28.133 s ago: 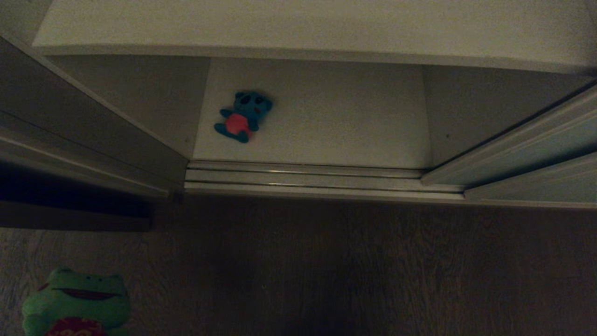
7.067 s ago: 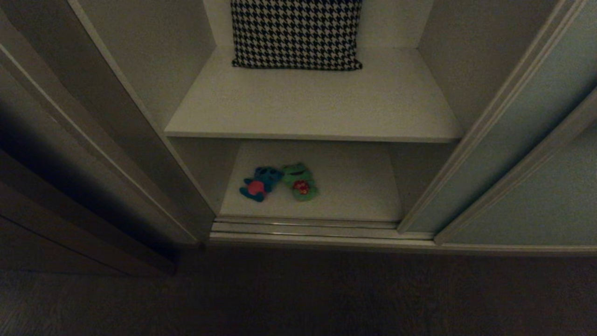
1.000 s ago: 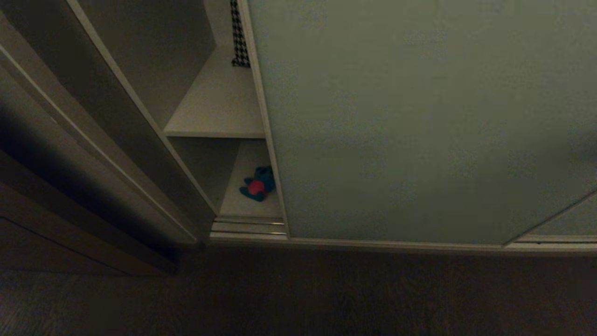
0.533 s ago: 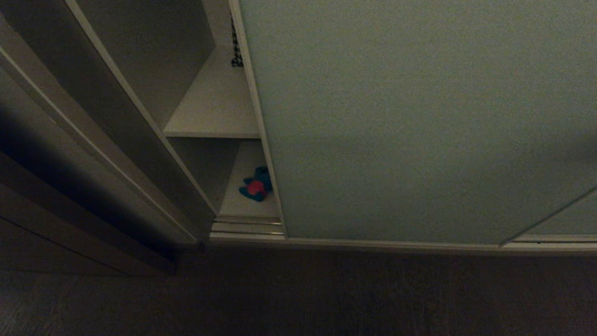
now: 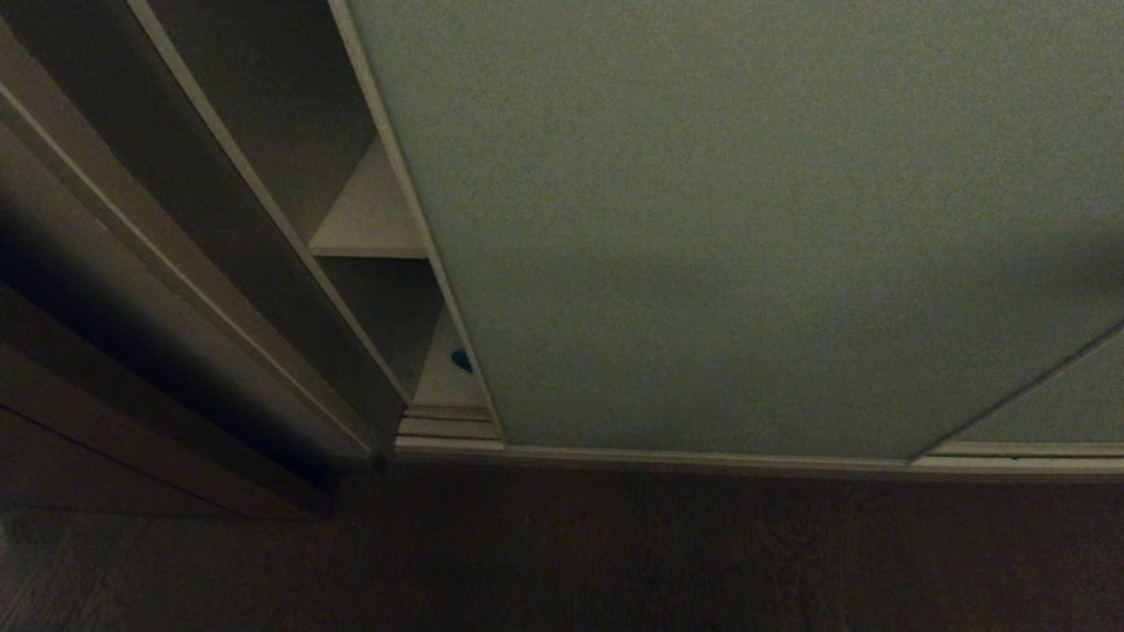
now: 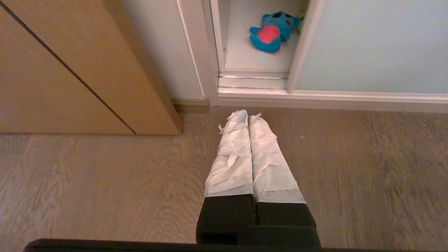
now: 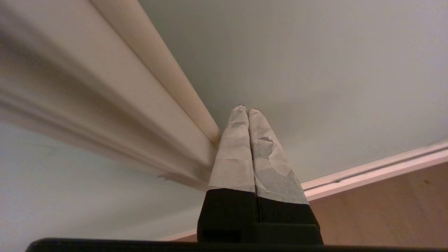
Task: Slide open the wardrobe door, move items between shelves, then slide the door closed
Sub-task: Close the door
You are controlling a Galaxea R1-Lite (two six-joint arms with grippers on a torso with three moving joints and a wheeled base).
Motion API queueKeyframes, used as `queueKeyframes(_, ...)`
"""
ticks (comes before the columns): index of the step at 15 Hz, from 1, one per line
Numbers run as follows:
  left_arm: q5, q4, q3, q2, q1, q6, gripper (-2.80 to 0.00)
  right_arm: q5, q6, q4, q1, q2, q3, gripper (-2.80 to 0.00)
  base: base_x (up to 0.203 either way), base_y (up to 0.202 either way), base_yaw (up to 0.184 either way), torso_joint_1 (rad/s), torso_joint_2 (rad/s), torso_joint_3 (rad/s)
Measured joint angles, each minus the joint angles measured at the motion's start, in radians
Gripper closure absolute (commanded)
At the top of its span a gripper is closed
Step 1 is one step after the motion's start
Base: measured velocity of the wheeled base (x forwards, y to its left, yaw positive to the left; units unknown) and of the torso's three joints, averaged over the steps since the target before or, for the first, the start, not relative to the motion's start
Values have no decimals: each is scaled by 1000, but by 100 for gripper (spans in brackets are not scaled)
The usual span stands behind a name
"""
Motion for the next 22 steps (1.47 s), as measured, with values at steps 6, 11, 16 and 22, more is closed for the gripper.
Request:
queueKeyframes(6,0,0,0,0,0,0,0,1,-2,2,34,-123,135,0,0,0,0,0,0,0)
queueKeyframes(11,0,0,0,0,0,0,0,-12,-6,85,33,-266,216,0,0,0,0,0,0,0)
queueKeyframes(16,0,0,0,0,0,0,0,-64,-18,78,69,-400,301,0,0,0,0,0,0,0)
queueKeyframes(22,0,0,0,0,0,0,0,-65,-20,39,126,-383,309,0,0,0,0,0,0,0)
